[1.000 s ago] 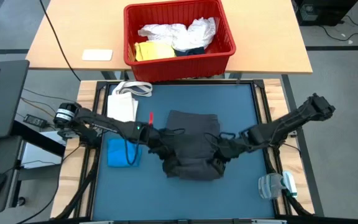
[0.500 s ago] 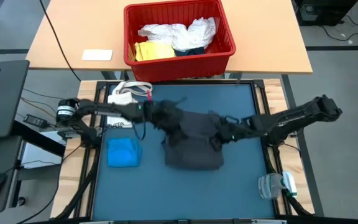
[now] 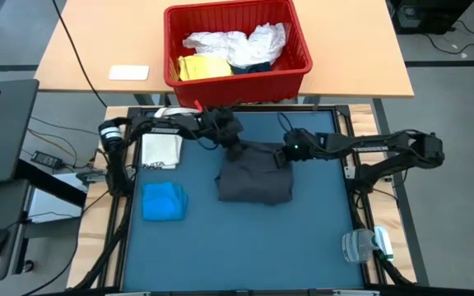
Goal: Fold laundry
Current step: Fold the black shorts
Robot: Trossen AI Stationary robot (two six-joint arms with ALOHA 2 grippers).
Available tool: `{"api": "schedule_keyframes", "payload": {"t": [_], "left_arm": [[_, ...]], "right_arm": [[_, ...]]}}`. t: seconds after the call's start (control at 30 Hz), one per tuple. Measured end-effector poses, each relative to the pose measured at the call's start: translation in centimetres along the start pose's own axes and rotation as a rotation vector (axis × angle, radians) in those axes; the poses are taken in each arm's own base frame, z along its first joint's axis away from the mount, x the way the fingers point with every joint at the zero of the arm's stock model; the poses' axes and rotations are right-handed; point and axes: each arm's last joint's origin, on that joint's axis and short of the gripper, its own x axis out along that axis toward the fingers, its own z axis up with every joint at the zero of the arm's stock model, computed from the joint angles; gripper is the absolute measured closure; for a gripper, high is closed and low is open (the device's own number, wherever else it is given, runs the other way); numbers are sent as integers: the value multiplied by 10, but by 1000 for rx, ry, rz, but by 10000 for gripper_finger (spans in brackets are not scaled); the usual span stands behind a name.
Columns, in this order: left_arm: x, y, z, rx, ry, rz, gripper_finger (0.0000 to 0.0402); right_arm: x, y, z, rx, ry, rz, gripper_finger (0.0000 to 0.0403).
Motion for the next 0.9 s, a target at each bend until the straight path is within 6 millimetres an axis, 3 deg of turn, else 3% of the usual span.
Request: {"api": "schedule_keyframes", "payload": {"t": [0.17, 0.4, 0.5, 0.6, 0.73, 0.9], "left_arm": [[3, 15, 5, 16, -76, 35, 380], [-10, 29, 14, 16, -125, 88, 305], [-15, 34, 16, 4, -136, 79, 260], [-23, 35, 21, -19, -151, 34, 220], [-41, 29, 30, 9, -189, -6, 186], [-67, 10, 43, 29, -228, -168, 180]], "right_arm": [[7, -11, 2, 39, 16, -69, 308], [-24, -4, 21, 217, -144, -19, 265], [-41, 8, 30, 214, -212, 93, 269], [-50, 24, 33, 176, -165, 319, 278], [-40, 44, 17, 93, 4, 472, 295], [-10, 43, -15, 21, 180, 228, 321]]}}
